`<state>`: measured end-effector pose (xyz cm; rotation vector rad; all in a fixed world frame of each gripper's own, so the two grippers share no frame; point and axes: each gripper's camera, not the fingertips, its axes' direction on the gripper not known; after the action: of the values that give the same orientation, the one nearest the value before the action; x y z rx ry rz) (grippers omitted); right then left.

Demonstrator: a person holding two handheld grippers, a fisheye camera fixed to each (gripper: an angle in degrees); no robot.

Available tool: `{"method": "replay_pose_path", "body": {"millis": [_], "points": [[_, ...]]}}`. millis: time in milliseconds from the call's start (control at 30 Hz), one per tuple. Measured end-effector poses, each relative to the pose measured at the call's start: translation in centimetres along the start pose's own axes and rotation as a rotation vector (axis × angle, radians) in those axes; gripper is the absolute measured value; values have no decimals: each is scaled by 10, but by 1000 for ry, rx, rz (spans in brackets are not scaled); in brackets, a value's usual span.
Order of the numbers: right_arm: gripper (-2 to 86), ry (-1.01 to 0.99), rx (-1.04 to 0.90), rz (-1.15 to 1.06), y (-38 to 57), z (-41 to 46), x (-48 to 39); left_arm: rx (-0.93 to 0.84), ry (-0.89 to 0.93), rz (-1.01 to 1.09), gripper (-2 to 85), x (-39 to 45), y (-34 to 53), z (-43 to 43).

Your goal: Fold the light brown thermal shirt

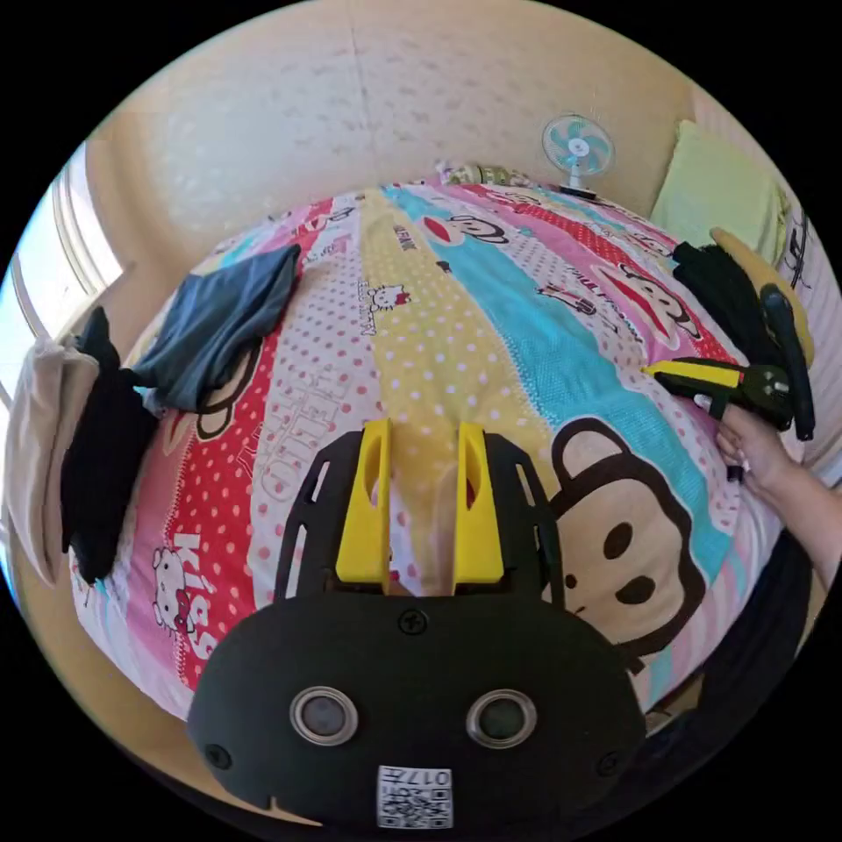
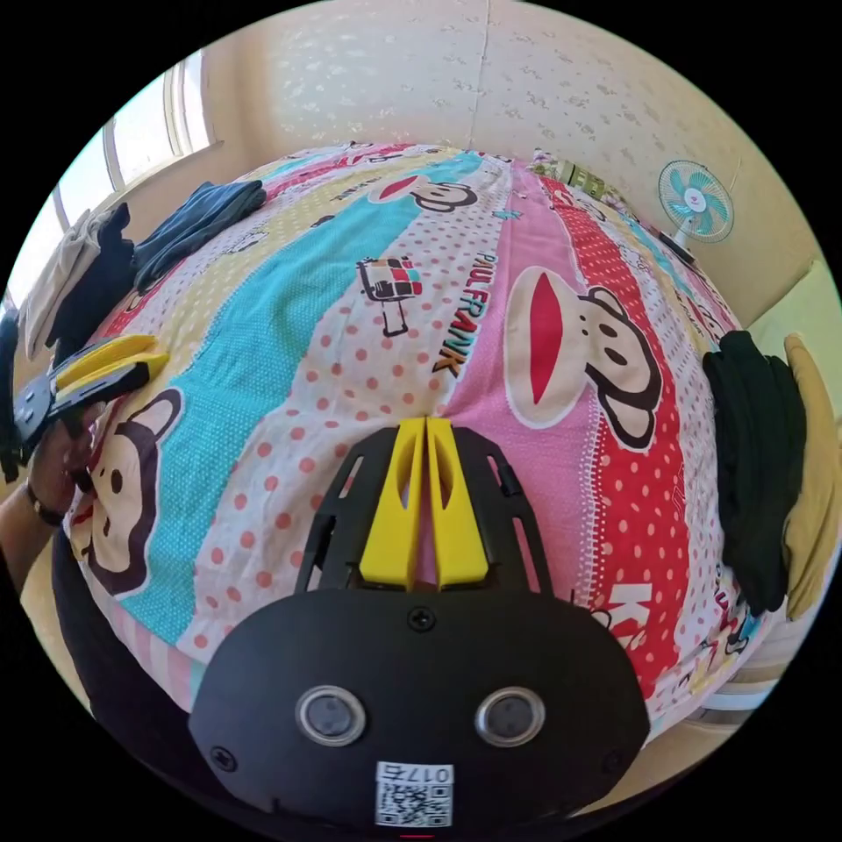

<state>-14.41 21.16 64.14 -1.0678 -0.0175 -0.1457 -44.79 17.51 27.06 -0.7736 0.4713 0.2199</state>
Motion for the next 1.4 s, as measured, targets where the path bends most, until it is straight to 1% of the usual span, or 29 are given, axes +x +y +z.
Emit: {"method": "replay_pose_path", "body": {"millis": [133,200,267,333,400,433,500,567,633,667,700,733,767,800,833,867,900,933,967,1000,1033,1067,1100,1133,1167,1200,1267,1333,1400], "points": [[18,-121,16,73,12,-14,30,-16,-112,102,64,36,8,6],[35,-302,144,139,50,-52,61,-30,-95,85,61,33,10,8],[53,-377,276,195,93,-87,94,-34,2,29,59,15,13,10],[67,-325,407,274,137,-126,141,-23,75,-3,59,0,19,11],[76,-89,560,436,187,-185,220,-21,121,-21,59,-10,22,13],[78,-21,590,486,198,-199,241,-20,138,-27,59,-15,24,15],[83,203,666,668,233,-246,318,-20,148,-31,59,-20,27,17],[87,251,607,685,236,-255,364,-24,142,-28,59,-25,30,18],[87,151,423,685,220,-237,404,-21,128,-21,59,-28,32,17],[79,16,331,615,203,-222,417,-22,124,-19,59,-31,34,16],[63,-36,336,586,188,-215,412,-22,126,-20,59,-33,34,16],[57,-51,371,574,180,-216,404,-21,135,-25,59,-39,36,15],[45,-119,468,506,161,-222,379,-20,147,-31,59,-45,37,15],[37,-213,541,377,135,-228,342,-20,155,-34,59,-49,38,14],[34,-252,552,299,119,-229,318,-22,175,-44,59,-57,39,14],[28,-327,534,126,90,-230,263,-23,204,-57,59,-67,40,13],[23,-385,445,-43,65,-221,200,-24,221,-66,58,-73,41,13],[20,-356,380,-89,55,-213,167,-24,259,-85,58,-84,42,13],[17,-525,305,-411,54,-201,95,-24,296,-105,57,-96,44,12],[15,-769,227,-671,67,-193,30,-23,312,-114,56,-101,45,12],[16,-812,186,-760,76,-189,0,-19,333,-125,55,-110,47,10],[18,-724,96,-870,96,-182,-52,-13,340,-122,53,-116,48,7],[24,-524,66,-909,119,-174,-87,-11,338,-117,52,-118,48,5],[26,-414,84,-896,131,-170,-98,-9,324,-108,52,-121,49,1],[46,-192,156,-839,151,-164,-107,-7,307,-100,51,-124,49,-2],[64,-26,236,-744,163,-160,-101,-8,299,-96,51,-126,49,-4],[83,81,260,-594,165,-156,-73,-13,278,-87,51,-135,49,-9],[88,172,226,-398,154,-147,-27,-17,282,-90,51,-145,49,-13],[103,357,138,-126,135,-126,43,-19,301,-106,51,-159,50,-16]]}}
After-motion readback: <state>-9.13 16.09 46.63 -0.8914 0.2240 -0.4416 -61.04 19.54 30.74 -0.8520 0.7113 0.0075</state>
